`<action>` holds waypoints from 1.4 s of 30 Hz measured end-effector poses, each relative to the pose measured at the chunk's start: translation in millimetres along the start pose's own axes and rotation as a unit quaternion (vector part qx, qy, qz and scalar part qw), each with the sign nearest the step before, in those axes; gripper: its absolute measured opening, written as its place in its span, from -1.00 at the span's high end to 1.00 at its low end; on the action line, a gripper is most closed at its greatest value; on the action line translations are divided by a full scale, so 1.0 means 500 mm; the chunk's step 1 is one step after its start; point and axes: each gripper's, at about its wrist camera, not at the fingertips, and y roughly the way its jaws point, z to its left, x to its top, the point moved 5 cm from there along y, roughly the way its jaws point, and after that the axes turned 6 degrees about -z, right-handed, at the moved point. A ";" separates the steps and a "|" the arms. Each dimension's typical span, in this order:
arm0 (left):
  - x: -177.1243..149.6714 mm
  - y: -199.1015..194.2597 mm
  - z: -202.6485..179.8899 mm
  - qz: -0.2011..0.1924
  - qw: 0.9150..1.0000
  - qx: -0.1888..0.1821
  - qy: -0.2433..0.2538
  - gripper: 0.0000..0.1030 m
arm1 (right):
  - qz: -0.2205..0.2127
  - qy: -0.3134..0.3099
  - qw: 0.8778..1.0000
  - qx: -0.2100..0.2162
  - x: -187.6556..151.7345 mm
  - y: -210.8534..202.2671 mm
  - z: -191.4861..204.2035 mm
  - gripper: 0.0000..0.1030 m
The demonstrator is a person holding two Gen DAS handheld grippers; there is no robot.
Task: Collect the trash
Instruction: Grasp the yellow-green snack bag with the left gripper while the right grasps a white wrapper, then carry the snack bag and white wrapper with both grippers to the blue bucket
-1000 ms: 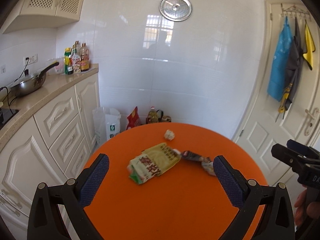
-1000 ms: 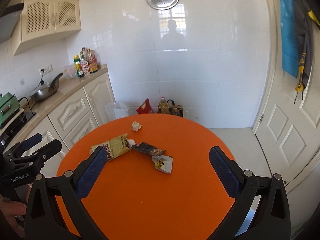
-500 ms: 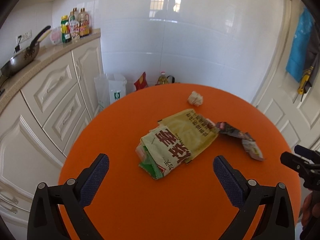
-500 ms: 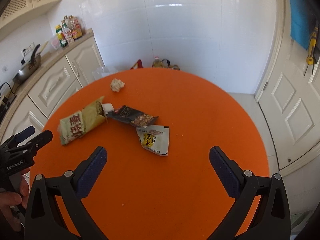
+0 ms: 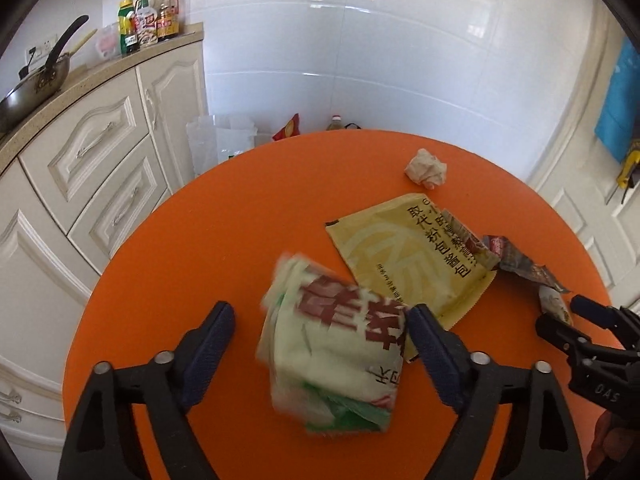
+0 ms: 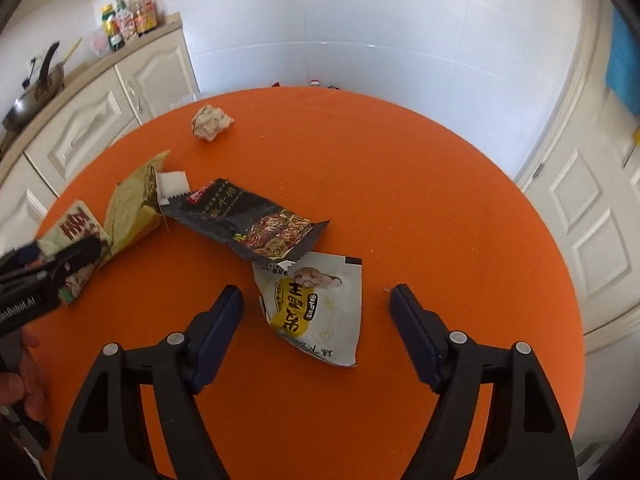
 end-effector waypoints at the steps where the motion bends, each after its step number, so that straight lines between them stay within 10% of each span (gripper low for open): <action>1: 0.012 0.009 -0.006 -0.001 1.000 -0.004 -0.001 -0.31 | -0.006 -0.001 1.000 0.005 0.000 -0.003 0.001 -0.23; 9: 0.053 0.044 -0.030 0.005 0.999 -0.038 -0.001 0.44 | -0.013 -0.006 1.000 0.010 -0.013 -0.022 -0.011 0.18; 30: 0.191 0.121 -0.093 -0.010 0.994 -0.102 0.028 0.76 | -0.014 0.056 0.997 0.053 -0.063 -0.090 -0.063 0.67; 38: 0.195 0.101 -0.131 -0.021 0.991 -0.127 0.047 0.76 | -0.026 0.088 0.994 0.060 -0.086 -0.140 -0.103 0.68; 42: 0.104 -0.029 -0.087 -0.033 0.988 -0.141 0.056 0.76 | -0.040 0.092 0.993 0.060 -0.090 -0.174 -0.114 0.68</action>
